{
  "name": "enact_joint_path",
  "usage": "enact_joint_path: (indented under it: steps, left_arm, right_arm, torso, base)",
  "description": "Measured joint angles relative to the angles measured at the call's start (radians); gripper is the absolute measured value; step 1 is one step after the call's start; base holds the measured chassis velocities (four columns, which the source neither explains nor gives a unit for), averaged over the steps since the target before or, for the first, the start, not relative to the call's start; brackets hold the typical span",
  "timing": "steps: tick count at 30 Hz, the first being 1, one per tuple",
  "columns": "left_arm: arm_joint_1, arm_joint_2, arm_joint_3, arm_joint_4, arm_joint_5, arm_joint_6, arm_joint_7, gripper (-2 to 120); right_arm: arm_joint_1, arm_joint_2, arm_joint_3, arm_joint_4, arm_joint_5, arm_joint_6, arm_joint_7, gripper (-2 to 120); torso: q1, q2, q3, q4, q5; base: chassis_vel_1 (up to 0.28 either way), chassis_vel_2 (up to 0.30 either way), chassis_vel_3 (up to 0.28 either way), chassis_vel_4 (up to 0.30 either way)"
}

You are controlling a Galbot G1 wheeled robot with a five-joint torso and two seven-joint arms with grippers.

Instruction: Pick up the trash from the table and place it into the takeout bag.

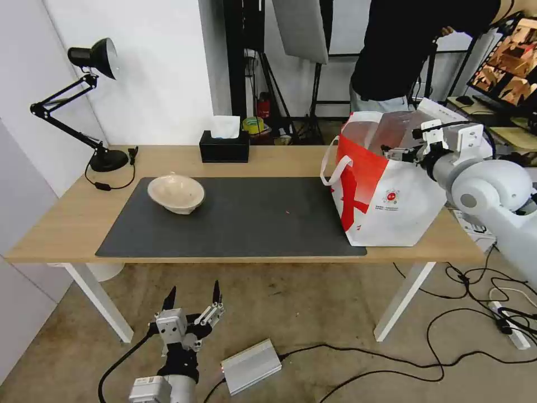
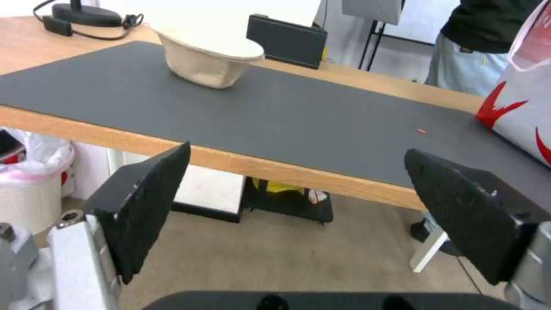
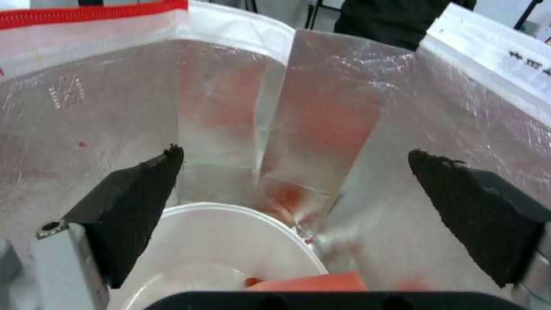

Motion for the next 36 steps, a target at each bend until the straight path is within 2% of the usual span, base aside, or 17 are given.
enact_joint_path:
  steps: [8, 15, 20, 31, 36]
  left_arm:
    - [-0.002, 0.000, -0.001, 0.003, 0.000, 0.000, 0.000, 100]
    - [-0.003, 0.000, 0.000, 0.008, 0.000, 0.000, 0.000, 100]
    - [-0.004, 0.000, -0.001, 0.011, 0.000, 0.000, -0.001, 100]
    - [0.003, -0.001, -0.002, 0.010, 0.001, 0.000, -0.001, 100]
    - [0.010, -0.001, -0.005, -0.001, 0.002, 0.000, -0.001, 100]
  right_arm:
    - [-0.007, 0.016, 0.029, 0.008, 0.027, 0.089, 0.001, 100]
    - [-0.065, 0.041, 0.110, 0.034, 0.037, 0.266, 0.023, 100]
    - [-0.118, 0.043, 0.149, 0.058, 0.031, 0.340, 0.026, 100]
    - [-0.220, 0.086, 0.200, 0.091, -0.057, 0.540, 0.025, 100]
    - [-0.325, 0.102, 0.246, 0.138, -0.097, 0.666, 0.026, 100]
  torso:
    - [0.000, 0.000, 0.000, 0.0000, 0.0000]
    - [0.000, 0.000, 0.000, 0.0000, -0.0001]
    - [0.000, 0.000, 0.000, -0.0001, -0.0001]
    - [0.000, 0.000, 0.000, 0.0001, -0.0002]
    - [0.000, 0.000, 0.000, 0.0000, 0.0000]
  base:
    - [0.000, 0.000, 0.000, 0.000]
    - [0.000, 0.000, 0.000, 0.000]
    - [0.000, 0.000, 0.000, 0.000]
    - [0.000, 0.000, 0.000, 0.000]
    - [0.000, 0.000, 0.000, 0.000]
